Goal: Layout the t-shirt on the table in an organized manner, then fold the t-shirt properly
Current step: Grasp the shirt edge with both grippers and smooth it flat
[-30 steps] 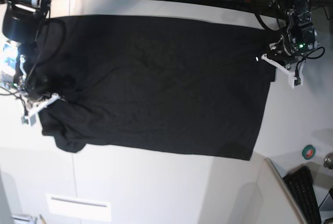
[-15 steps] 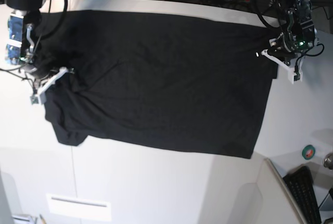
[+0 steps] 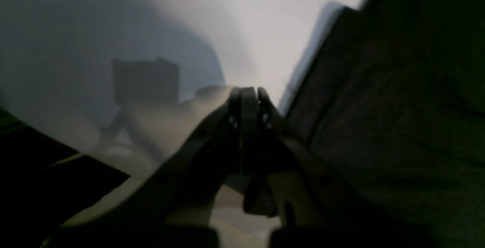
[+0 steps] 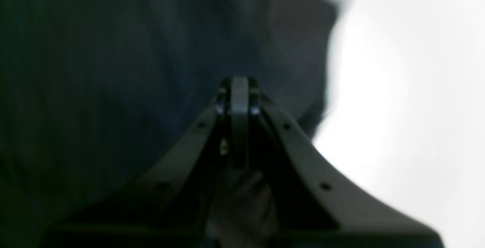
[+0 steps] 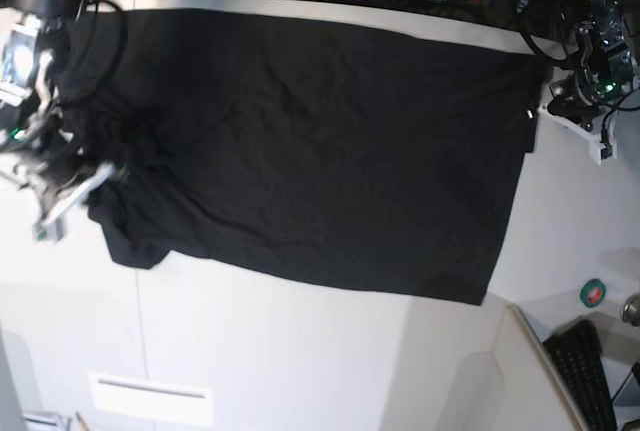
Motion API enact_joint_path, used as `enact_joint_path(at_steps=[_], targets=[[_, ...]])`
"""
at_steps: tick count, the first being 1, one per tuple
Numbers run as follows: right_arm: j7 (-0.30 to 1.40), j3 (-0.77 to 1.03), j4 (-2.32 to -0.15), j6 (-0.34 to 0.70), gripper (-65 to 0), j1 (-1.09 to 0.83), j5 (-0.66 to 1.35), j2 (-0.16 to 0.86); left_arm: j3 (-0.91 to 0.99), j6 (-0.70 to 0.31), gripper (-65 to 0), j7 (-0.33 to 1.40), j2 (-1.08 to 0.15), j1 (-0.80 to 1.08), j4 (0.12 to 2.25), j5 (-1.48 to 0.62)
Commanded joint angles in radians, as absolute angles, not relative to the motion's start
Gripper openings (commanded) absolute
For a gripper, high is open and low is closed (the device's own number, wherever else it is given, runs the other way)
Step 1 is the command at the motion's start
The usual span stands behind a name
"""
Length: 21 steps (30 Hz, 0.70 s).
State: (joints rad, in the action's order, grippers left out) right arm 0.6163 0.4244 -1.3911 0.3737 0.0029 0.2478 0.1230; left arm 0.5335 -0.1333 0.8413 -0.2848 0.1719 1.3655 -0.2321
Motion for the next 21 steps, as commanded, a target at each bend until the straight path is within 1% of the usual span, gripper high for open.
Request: enact_joint_path(at_steps=[1, 3, 4, 5, 6, 7, 8, 9, 11, 13, 15, 17, 21], targets=[[0.596, 0.483, -1.357, 0.375, -65.0, 0.061, 0.277, 0.133, 0.538, -0.130, -65.0, 0.828, -0.303, 0.165, 1.386, -0.234], [0.601, 0.576, -1.227, 0.375, -65.0, 0.153, 0.320, 0.142, 0.538, -0.130, -65.0, 0.828, -0.303, 0.168, 1.386, -0.234], [0.604, 0.602, -1.161, 0.375, -58.8, 0.196, 0.332, 0.151, 0.538, -0.130, -65.0, 0.828, -0.303, 0.173, 1.386, -0.234], [0.602, 0.624, -1.076, 0.375, -47.9, 0.242, 0.337, 0.165, 0.539, -0.130, -65.0, 0.828, -0.303, 0.176, 1.386, -0.234], [0.596, 0.641, -0.990, 0.375, -38.4, 0.282, 0.340, 0.182, 0.539, -0.130, -65.0, 0.828, -0.303, 0.176, 1.386, -0.234], [0.591, 0.656, -0.903, 0.375, -30.8, 0.317, 0.341, 0.199, 0.539, -0.130, -65.0, 0.828, -0.303, 0.177, 1.386, -0.234], [0.582, 0.664, -0.826, 0.375, -26.7, 0.354, 0.341, 0.211, 0.539, -0.130, -65.0, 0.828, -0.305, 0.177, 1.386, -0.234], [0.558, 0.671, -0.743, 0.377, -25.7, 0.387, 0.341, 0.225, 0.541, -0.130, -65.0, 0.828, -0.306, 0.177, 1.386, -0.234], [0.483, 0.670, -0.601, 0.389, -25.5, 0.433, 0.341, 0.252, 0.570, -0.130, -65.0, 0.828, -0.306, 0.179, 1.386, -0.234], [0.414, 0.667, -0.498, 0.423, -25.5, 0.460, 0.341, 0.269, 0.605, -0.130, -65.0, 0.828, -0.303, 0.179, 1.386, -0.234], [0.361, 0.664, -0.421, 0.433, -25.5, 0.478, 0.341, 0.278, 0.630, -0.130, -65.0, 0.828, -0.306, 0.179, 1.386, -0.234], [0.337, 0.662, -0.392, 0.433, -25.5, 0.481, 0.341, 0.280, 0.647, -0.130, -65.0, 0.828, -0.306, 0.179, 1.386, -0.234], [0.340, 0.662, -0.389, 0.437, -25.5, 0.479, 0.338, 0.272, 0.659, -0.130, -65.0, 0.829, -0.306, 0.186, 1.386, -0.234]])
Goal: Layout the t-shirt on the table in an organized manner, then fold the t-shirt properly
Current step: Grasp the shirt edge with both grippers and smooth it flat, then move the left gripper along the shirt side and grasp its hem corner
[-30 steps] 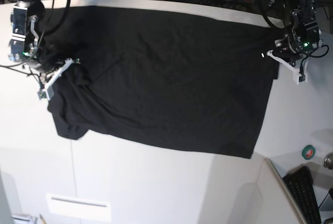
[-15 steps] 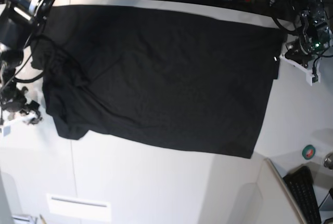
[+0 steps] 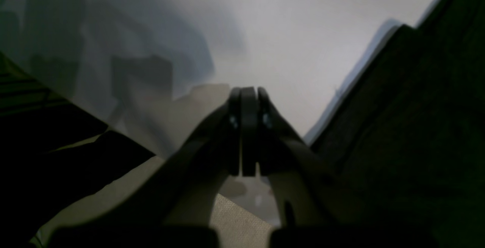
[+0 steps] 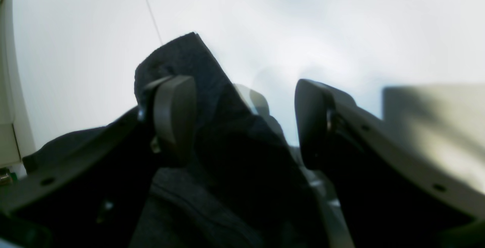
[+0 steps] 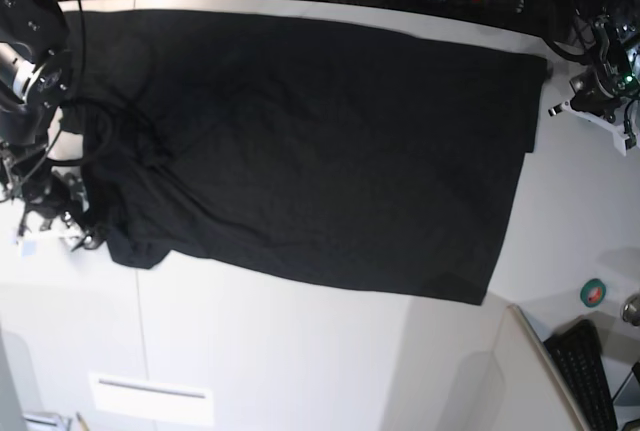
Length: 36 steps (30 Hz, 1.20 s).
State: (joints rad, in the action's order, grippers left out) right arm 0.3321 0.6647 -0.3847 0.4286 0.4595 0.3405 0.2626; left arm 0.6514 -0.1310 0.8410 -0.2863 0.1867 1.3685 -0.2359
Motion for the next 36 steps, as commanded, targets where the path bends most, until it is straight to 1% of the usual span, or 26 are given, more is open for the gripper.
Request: enact_joint_path(at_steps=[1, 5, 7, 17, 18, 19, 20, 22, 23, 24, 29, 31, 34, 36], targets=[[0.355, 0.662, -0.389, 0.438, -26.3, 0.479, 0.338, 0.271, 0.659, -0.130, -65.0, 0.829, -0.306, 0.193, 1.386, -0.234], [0.406, 0.661, -0.392, 0.440, -33.8, 0.476, 0.337, 0.259, 0.657, -0.130, -65.0, 0.829, -0.306, 0.196, 1.386, -0.234], [0.410, 0.661, -0.392, 0.440, -36.0, 0.470, 0.337, 0.259, 0.657, -0.130, -65.0, 0.829, -0.306, 0.194, 1.386, -0.234], [0.403, 0.661, -0.394, 0.440, -36.8, 0.458, 0.337, 0.260, 0.653, -0.130, -65.0, 0.829, -0.306, 0.186, 1.383, -0.234], [0.398, 0.661, -0.394, 0.440, -38.1, 0.458, 0.337, 0.260, 0.653, -0.130, -65.0, 0.829, -0.306, 0.186, 1.382, -0.234], [0.384, 0.661, -0.394, 0.440, -41.4, 0.458, 0.337, 0.260, 0.653, -0.130, -65.0, 0.829, -0.306, 0.186, 1.382, -0.234], [0.372, 0.661, -0.394, 0.440, -46.1, 0.458, 0.337, 0.260, 0.651, -0.130, -65.0, 0.829, -0.306, 0.186, 1.382, -0.234], [0.366, 0.661, -0.394, 0.440, -56.0, 0.458, 0.337, 0.260, 0.651, -0.130, -65.0, 0.829, -0.306, 0.186, 1.380, -0.234], [0.366, 0.661, -0.394, 0.440, -62.1, 0.458, 0.337, 0.259, 0.651, -0.130, -65.0, 0.829, -0.306, 0.186, 1.379, -0.234], [0.366, 0.661, -0.394, 0.440, -65.0, 0.458, 0.337, 0.259, 0.651, -0.130, -65.0, 0.829, -0.306, 0.186, 1.379, -0.234], [0.374, 0.661, -0.395, 0.440, -65.0, 0.475, 0.337, 0.260, 0.647, -0.130, -65.0, 0.831, -0.306, 0.176, 1.385, -0.234], [0.389, 0.661, -0.409, 0.440, -65.0, 0.476, 0.337, 0.263, 0.601, -0.130, -65.0, 0.834, -0.309, 0.154, 1.377, -0.225], [0.432, 0.661, -0.524, 0.440, -65.0, 0.458, 0.337, 0.251, 0.507, -0.130, -65.0, 0.834, -0.341, 0.143, 1.376, -0.229], [0.460, 0.659, -0.607, 0.440, -65.0, 0.435, 0.337, 0.228, 0.467, -0.130, -65.0, 0.835, -0.341, 0.107, 1.376, -0.226]])
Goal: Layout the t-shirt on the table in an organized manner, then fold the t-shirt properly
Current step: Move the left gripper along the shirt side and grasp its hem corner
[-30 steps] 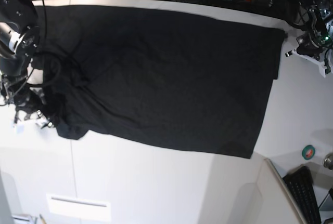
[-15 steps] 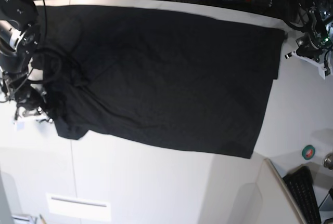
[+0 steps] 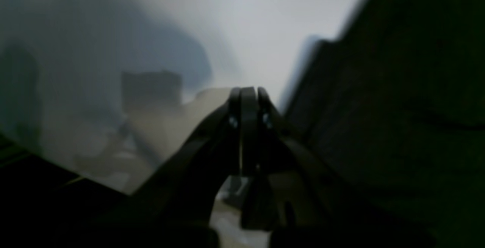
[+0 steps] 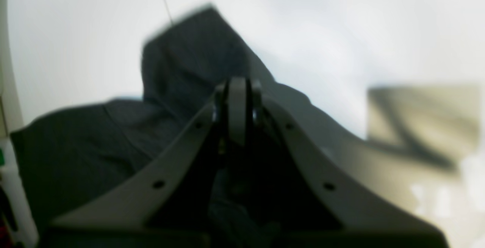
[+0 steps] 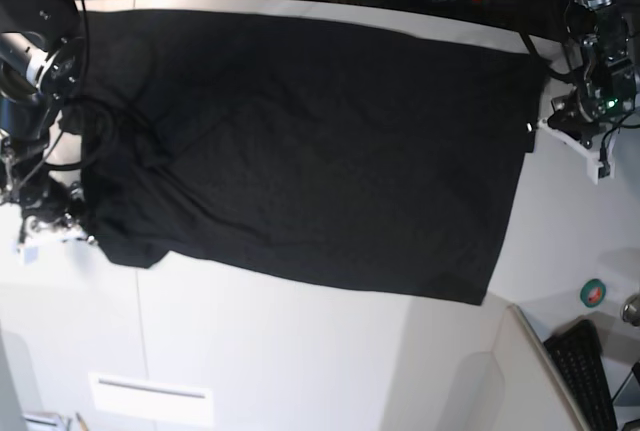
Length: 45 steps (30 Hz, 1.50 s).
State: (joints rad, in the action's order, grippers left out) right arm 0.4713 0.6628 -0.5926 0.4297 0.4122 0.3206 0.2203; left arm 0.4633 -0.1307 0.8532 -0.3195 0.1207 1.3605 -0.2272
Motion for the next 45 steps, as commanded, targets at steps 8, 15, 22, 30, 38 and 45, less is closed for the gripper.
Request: enact_joint_path(at_steps=[8, 15, 22, 30, 38, 45], targets=[[0.486, 0.487, -0.883, 0.440, -65.0, 0.341, 0.340, 0.200, 0.456, -0.130, -44.3, 0.835, -0.341, -0.042, 1.305, -0.225], [0.486, 0.464, -1.010, 0.440, -65.0, 0.294, 0.341, 0.173, 0.387, -0.130, -3.1, 0.829, -0.357, -0.259, 1.020, -0.225], [0.486, 0.464, -1.015, 0.440, -65.0, 0.294, 0.341, 0.173, 0.229, -0.130, -0.5, 0.728, -0.355, -0.415, 0.766, -0.231], [0.486, 0.464, -1.017, 0.440, -65.0, 0.294, 0.341, 0.177, 0.140, -0.130, -15.5, 0.665, -0.329, -0.447, 0.634, -0.234], [0.486, 0.463, -1.017, 0.440, -65.0, 0.294, 0.341, 0.177, 0.134, -0.130, -65.0, 0.665, -0.318, -0.432, 0.651, -0.234], [0.486, 0.463, -1.017, 0.440, -65.0, 0.294, 0.338, 0.177, 0.134, -0.130, -65.0, 0.679, -0.320, -0.381, 0.797, -0.234]])
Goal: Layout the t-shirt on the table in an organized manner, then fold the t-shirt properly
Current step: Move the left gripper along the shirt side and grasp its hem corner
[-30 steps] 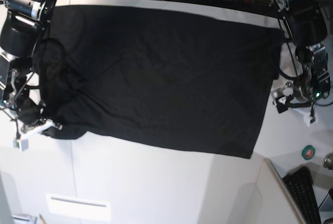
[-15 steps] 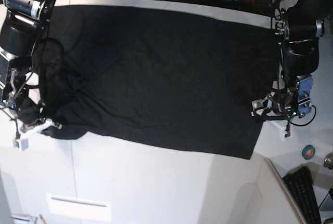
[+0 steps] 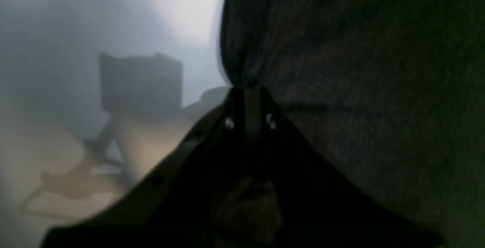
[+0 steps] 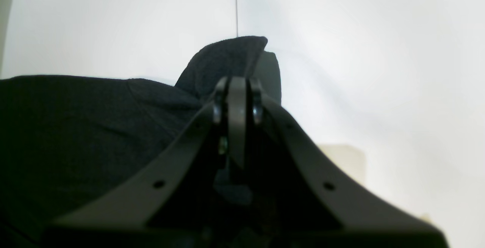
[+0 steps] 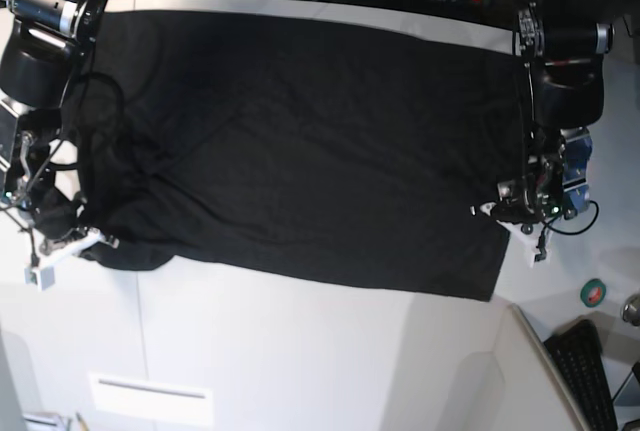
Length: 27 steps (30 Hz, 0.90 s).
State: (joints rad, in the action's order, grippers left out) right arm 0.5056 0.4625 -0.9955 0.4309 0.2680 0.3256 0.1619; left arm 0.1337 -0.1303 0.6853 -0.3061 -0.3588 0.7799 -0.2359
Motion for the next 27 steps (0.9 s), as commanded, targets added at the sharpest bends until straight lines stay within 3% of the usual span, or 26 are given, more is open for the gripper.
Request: enact_joint_path(at_steps=[1, 15, 26, 27], targets=[[0.486, 0.463, -1.017, 0.440, -65.0, 0.294, 0.338, 0.177, 0.134, -0.130, -65.0, 0.713, -0.320, -0.366, 0.834, -0.234], [0.486, 0.463, -1.012, 0.440, -65.0, 0.282, 0.337, 0.177, 0.302, -0.125, -65.0, 1.078, -0.314, -0.027, 1.442, -0.229], [0.486, 0.463, -1.012, 0.440, -65.0, 0.266, 0.337, 0.176, 0.369, -0.125, -65.0, 1.101, -0.271, 0.189, 1.607, -0.234], [0.486, 0.463, -1.012, 0.440, -65.0, 0.266, 0.337, 0.176, 0.371, -0.125, -59.2, 1.101, -0.271, 0.200, 1.630, -0.234]])
